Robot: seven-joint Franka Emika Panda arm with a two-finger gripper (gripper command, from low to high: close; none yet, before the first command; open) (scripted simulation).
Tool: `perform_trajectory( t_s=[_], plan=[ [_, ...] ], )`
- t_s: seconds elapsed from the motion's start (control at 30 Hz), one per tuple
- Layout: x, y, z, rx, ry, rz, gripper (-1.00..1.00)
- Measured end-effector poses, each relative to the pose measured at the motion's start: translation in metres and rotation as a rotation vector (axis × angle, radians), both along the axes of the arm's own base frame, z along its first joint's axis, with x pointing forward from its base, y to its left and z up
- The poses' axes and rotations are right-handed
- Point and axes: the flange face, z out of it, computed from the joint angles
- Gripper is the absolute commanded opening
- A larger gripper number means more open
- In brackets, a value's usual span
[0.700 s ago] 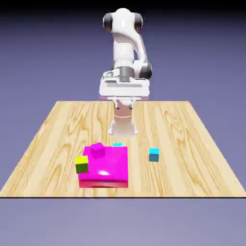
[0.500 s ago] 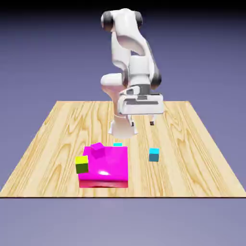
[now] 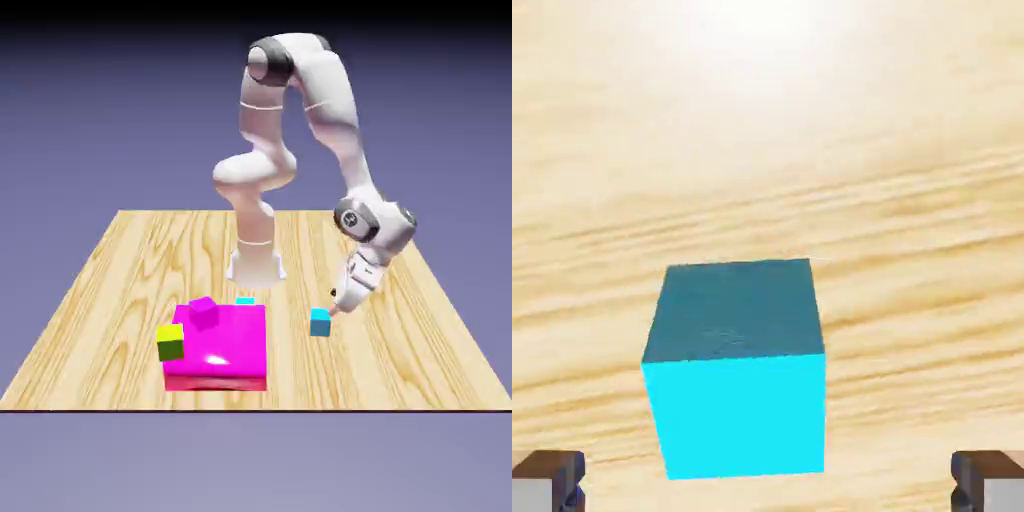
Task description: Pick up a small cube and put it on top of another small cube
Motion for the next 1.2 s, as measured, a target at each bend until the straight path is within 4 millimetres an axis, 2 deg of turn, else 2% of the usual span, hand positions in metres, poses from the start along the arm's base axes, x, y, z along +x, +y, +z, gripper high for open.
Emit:
perform_trajectory(
  t_s=[0.1,0.13,0.2,0.33,0.37,0.53,0.77,0.87,0.93,1.13,1.17,1.2],
  plan=[
    [-0.003,-0.019,-0.041,0.001,0.001,0.0,0.0],
    [-0.004,-0.022,-0.048,0.001,0.002,0.0,-1.0],
    [-0.004,-0.022,-0.048,0.001,0.003,0.0,-1.0],
    [0.0,0.003,0.007,0.001,0.003,-0.002,-1.0],
    [0.001,-0.001,0.017,0.003,0.005,-0.013,-1.0],
    [0.009,-0.072,0.04,0.012,0.009,-0.14,-1.0],
    [-0.009,-0.158,0.061,0.01,0.006,-0.293,-1.0],
    [-0.023,-0.193,0.066,0.005,0.004,-0.367,-1.0],
    [-0.027,-0.2,0.066,0.003,0.004,-0.384,-1.0],
    [-0.038,-0.222,0.012,-0.003,0.0,-0.383,-1.0],
    [-0.041,-0.224,0.005,0.002,0.003,-0.383,1.0],
    [-0.041,-0.224,0.005,0.002,0.002,-0.382,1.0]
  ],
)
